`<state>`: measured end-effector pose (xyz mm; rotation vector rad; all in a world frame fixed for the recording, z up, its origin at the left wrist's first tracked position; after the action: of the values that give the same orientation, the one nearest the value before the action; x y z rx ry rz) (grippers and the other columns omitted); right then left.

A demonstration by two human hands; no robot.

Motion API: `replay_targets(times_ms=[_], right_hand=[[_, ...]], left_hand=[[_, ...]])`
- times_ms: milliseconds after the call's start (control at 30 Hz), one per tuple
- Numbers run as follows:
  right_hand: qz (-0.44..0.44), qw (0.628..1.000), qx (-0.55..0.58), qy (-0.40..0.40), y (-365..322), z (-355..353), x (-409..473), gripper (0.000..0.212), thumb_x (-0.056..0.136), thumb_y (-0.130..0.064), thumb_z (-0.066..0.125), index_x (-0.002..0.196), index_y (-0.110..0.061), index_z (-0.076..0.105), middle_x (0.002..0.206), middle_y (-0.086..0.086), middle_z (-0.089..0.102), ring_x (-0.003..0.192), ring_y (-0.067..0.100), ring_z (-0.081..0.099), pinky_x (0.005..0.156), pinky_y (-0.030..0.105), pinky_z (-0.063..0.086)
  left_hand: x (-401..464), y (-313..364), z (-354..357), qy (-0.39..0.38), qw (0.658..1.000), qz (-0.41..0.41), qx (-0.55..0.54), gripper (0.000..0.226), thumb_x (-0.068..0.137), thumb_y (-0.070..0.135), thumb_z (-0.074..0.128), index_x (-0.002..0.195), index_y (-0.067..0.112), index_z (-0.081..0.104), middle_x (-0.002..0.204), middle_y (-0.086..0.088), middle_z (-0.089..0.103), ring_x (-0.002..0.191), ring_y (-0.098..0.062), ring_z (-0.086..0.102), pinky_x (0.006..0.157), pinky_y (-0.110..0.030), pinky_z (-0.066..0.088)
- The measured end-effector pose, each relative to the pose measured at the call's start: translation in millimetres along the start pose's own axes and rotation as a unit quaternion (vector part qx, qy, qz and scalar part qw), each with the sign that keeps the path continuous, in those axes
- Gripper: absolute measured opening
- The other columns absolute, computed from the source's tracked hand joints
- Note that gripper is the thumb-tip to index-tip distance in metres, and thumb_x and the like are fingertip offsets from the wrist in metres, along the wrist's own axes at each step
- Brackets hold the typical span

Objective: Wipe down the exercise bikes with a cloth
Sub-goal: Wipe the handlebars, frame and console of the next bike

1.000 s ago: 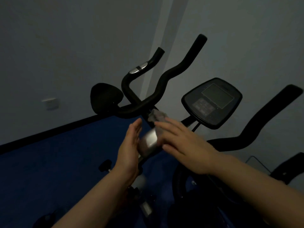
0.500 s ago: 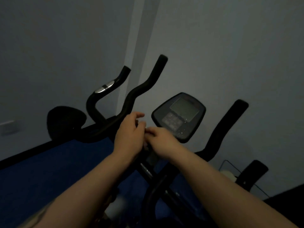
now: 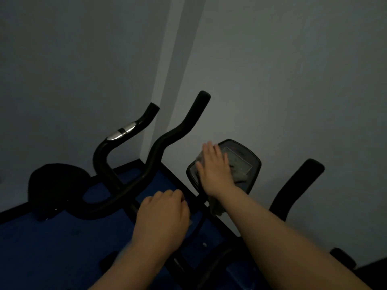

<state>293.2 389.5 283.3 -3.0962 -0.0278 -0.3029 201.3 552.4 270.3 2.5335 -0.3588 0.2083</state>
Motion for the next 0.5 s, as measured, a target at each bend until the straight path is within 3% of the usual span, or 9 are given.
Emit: replay_targets(times_ms=[100,167,267,500], right_hand=[[-0.131,0.984,-0.083,-0.084,5.2,1.8,-29.2,0.066,0.101,-0.041,0.025,0.149,-0.015,-0.014,0.158,0.003,-0.016,0.145,0.018,-0.015,0.119,0.040,-0.006],[-0.169,0.966,-0.152,-0.124,22.0,-5.3,-38.8,0.069,0.100,-0.047,0.022,0.147,-0.019,-0.020,0.157,0.000,-0.020,0.145,0.017,-0.018,0.118,0.038,-0.008],[-0.104,0.972,-0.167,-0.133,48.4,-20.5,-28.4,0.067,0.099,-0.048,0.018,0.147,-0.020,-0.021,0.157,-0.001,-0.021,0.144,0.016,-0.018,0.119,0.041,-0.006],[0.028,0.995,-0.094,-0.007,24.2,-10.2,35.3,0.064,0.101,-0.043,0.018,0.150,-0.013,-0.009,0.159,0.007,-0.012,0.146,0.023,-0.012,0.118,0.043,-0.006]], left_hand=[[-2.7,-0.7,0.1,-0.008,1.000,0.007,-0.003,0.025,0.096,0.038,0.032,0.101,0.030,0.055,0.098,0.013,0.059,0.089,-0.009,0.050,0.077,-0.025,0.030],[-4.5,-1.7,-1.8,-0.011,1.000,0.014,-0.006,0.025,0.095,0.039,0.033,0.102,0.030,0.055,0.099,0.013,0.059,0.091,-0.009,0.051,0.079,-0.025,0.031],[-5.2,-1.8,-2.2,-0.015,1.000,0.015,-0.005,0.025,0.094,0.038,0.032,0.100,0.030,0.054,0.098,0.014,0.059,0.089,-0.008,0.050,0.078,-0.024,0.030],[-4.1,-4.0,0.0,-0.009,1.000,0.013,-0.003,0.023,0.095,0.037,0.031,0.099,0.031,0.053,0.097,0.015,0.057,0.089,-0.008,0.049,0.076,-0.024,0.027]])
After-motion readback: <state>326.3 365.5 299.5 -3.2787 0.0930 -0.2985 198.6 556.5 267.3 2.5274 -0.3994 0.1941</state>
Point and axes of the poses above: each hand's wrist, its own x-axis towards the middle knuckle, its own z-axis out of the palm, y = z × x, the point moved 1 cm from there along x, towards the middle knuckle
